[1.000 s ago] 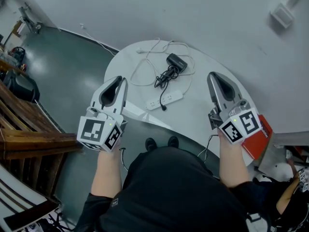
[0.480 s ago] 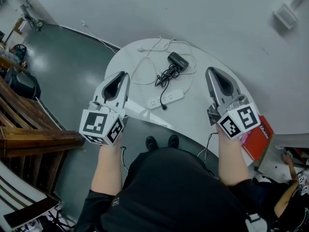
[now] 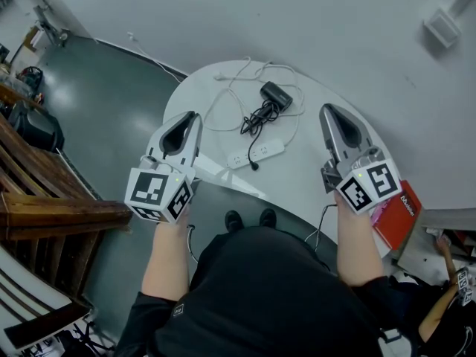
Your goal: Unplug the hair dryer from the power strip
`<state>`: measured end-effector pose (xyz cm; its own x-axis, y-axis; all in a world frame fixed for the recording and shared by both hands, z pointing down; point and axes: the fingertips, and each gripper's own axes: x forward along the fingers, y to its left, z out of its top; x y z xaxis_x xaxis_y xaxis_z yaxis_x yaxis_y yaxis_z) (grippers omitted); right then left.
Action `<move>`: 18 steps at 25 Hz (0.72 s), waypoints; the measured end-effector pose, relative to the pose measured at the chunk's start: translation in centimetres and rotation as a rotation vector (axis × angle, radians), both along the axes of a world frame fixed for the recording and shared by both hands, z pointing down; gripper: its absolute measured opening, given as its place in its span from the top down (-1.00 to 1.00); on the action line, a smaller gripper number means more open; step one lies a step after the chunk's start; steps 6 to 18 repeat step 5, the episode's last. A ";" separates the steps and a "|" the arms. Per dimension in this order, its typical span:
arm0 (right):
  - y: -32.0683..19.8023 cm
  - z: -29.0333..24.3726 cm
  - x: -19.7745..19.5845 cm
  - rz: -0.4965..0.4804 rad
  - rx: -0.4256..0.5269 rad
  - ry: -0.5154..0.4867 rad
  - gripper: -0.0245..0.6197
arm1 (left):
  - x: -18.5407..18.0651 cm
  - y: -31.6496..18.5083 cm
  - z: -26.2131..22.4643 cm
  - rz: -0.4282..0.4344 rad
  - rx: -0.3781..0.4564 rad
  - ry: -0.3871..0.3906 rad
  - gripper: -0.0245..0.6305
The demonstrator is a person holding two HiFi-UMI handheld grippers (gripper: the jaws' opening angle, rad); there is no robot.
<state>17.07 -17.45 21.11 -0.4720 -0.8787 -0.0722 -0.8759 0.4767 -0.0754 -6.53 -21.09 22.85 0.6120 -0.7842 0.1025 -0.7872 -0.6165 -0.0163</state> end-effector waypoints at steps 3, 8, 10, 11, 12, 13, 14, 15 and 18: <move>0.0 0.2 0.1 -0.001 -0.001 0.000 0.82 | 0.0 0.1 0.2 -0.001 -0.002 -0.003 0.80; 0.0 0.3 0.1 -0.001 -0.004 0.000 0.82 | 0.0 0.1 0.4 -0.003 -0.003 -0.004 0.80; 0.0 0.3 0.1 -0.001 -0.004 0.000 0.82 | 0.0 0.1 0.4 -0.003 -0.003 -0.004 0.80; 0.0 0.3 0.1 -0.001 -0.004 0.000 0.82 | 0.0 0.1 0.4 -0.003 -0.003 -0.004 0.80; 0.0 0.3 0.1 -0.001 -0.004 0.000 0.82 | 0.0 0.1 0.4 -0.003 -0.003 -0.004 0.80; 0.0 0.3 0.1 -0.001 -0.004 0.000 0.82 | 0.0 0.1 0.4 -0.003 -0.003 -0.004 0.80; 0.0 0.3 0.1 -0.001 -0.004 0.000 0.82 | 0.0 0.1 0.4 -0.003 -0.003 -0.004 0.80; 0.0 0.3 0.1 -0.001 -0.004 0.000 0.82 | 0.0 0.1 0.4 -0.003 -0.003 -0.004 0.80; 0.0 0.3 0.1 -0.001 -0.004 0.000 0.82 | 0.0 0.1 0.4 -0.003 -0.003 -0.004 0.80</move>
